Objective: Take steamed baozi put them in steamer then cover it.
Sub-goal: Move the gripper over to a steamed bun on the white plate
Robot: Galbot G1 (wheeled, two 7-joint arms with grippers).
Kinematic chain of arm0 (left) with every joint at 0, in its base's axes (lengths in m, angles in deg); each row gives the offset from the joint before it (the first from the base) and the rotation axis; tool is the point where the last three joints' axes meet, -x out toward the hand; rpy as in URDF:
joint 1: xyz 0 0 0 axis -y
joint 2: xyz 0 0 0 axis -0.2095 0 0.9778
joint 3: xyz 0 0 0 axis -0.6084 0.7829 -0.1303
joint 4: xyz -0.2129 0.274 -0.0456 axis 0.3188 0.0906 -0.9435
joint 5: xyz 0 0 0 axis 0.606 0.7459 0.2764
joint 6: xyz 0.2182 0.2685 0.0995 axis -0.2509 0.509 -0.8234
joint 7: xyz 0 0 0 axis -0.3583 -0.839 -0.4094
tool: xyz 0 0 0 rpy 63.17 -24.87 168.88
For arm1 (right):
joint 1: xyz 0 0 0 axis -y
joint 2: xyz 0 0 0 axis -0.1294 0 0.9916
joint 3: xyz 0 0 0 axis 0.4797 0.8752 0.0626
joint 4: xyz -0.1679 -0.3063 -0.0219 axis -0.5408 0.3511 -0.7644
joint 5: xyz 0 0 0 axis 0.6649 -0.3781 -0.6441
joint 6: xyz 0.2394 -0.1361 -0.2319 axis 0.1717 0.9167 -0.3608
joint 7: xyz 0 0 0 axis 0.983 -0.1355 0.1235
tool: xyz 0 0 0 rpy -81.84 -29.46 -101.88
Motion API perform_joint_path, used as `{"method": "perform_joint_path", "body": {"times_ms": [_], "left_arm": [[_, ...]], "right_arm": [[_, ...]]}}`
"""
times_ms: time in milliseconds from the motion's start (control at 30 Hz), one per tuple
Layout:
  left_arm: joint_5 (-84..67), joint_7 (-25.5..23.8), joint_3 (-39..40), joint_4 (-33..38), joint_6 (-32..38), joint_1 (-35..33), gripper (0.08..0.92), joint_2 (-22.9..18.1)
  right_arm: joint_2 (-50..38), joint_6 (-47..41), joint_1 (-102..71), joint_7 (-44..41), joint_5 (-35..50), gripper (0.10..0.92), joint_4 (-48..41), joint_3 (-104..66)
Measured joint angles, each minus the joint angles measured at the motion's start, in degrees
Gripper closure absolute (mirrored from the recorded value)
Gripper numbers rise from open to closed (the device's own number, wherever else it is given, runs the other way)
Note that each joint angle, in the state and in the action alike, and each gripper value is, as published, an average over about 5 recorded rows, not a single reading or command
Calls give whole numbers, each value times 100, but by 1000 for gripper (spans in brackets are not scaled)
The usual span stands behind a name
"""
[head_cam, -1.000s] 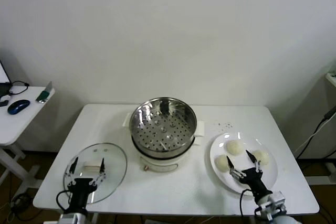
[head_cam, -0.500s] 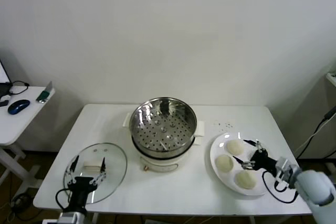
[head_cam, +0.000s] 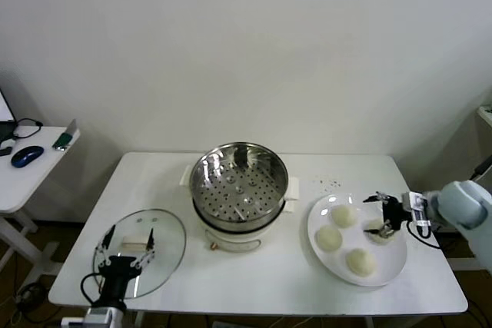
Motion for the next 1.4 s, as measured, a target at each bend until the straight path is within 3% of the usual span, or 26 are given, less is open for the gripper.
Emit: {"method": "perform_joint_path", "body": {"times_ms": [567,1400], "left_arm": [[82,-21,-54,-106,-105,137,177,-19],[-11,-31,-150,-192,-51,52,177,10]], "right_arm": [[1121,-105,2051,-343,16,203,-1455,2775],[1778,-40,2381,-356,-90,220,-2125,3385]]}}
